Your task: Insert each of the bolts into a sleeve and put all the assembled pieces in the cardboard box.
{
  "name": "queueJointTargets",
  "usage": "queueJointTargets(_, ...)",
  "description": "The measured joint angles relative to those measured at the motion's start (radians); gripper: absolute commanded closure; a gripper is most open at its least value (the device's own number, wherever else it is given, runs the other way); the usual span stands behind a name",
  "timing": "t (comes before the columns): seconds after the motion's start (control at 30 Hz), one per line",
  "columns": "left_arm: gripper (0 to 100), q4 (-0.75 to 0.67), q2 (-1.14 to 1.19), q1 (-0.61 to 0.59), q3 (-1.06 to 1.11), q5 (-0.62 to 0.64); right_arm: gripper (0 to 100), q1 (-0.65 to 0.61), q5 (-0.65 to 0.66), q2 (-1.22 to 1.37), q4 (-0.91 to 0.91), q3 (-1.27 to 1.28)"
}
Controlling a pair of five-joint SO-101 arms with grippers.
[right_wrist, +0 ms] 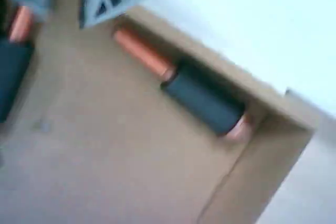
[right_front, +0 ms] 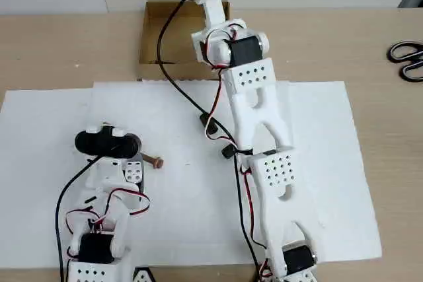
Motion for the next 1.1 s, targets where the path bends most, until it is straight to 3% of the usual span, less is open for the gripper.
queueJointTargets(0.33,99,0.002,0.0,0.021,0.0,-0.002,99.5,-0.025,-0.046,0.0,0.232,-0.054)
queueJointTargets(0.6,99,0.002,0.0,0.021,0.0,-0.002,99.5,-0.101,-0.052,-0.068,0.269,-0.041)
queueJointTargets(1.1,99,0.012,0.0,0.021,0.0,-0.002,99.5,-0.101,-0.026,-0.279,0.27,0.48)
